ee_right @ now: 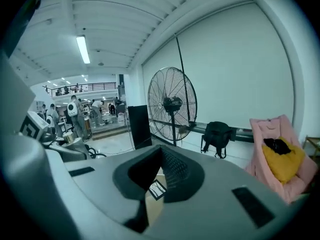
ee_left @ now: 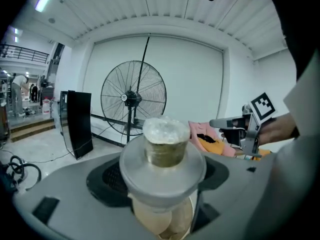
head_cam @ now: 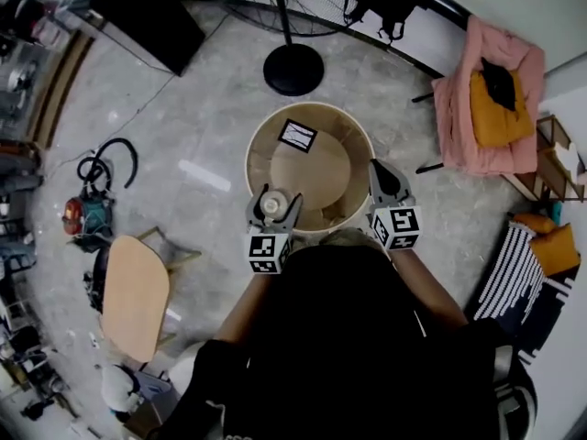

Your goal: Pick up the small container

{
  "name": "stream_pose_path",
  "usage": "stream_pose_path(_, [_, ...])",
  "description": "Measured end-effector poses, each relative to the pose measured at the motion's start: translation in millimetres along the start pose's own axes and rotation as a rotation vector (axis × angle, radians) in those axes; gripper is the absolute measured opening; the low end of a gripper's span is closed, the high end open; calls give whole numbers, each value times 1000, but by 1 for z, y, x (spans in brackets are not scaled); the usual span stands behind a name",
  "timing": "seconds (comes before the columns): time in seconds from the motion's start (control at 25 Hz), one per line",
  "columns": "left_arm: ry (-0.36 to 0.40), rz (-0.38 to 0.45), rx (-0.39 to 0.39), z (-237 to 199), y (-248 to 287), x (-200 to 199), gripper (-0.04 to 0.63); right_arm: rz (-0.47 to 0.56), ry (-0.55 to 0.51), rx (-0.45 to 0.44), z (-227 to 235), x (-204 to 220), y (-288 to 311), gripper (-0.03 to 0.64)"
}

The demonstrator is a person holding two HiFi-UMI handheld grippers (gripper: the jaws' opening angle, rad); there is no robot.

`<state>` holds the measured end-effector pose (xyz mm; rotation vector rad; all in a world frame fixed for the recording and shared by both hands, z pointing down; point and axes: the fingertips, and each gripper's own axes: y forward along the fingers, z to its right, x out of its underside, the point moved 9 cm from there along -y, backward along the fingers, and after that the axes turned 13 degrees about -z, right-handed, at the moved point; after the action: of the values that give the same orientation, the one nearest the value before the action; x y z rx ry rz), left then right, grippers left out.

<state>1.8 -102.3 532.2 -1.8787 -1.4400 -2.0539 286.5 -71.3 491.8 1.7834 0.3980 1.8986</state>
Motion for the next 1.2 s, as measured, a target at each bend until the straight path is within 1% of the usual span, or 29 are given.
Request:
stream_pose_path(0.16, [-33,65,-19,-11,-72,-70,359,-5,-74,12,-30,-87,-50,21])
stream_pose_path(0.24, [-41,65,-43,-22,-104,-83,359,-12,-67,-1,-51,-103,-65,21])
stream_pose_path(0.36, [-60,68,-78,-34,-116,-86,359,-9,-64,-10,-62,-110,-67,21])
stream_pose_path(0.48, [-79,85,-86,-41,-113,-91,359,1,-93,9,-63,-121,-64,21])
stream_pose_path(0.6, [-81,88,-91,-46,-113,-95,359,3,-106,25,-66,-127,-61,21])
stream_pose_path(1.2, [-53,86,-50,-58,-112,-105,359,12,-97,62,-81,-132,-58,21])
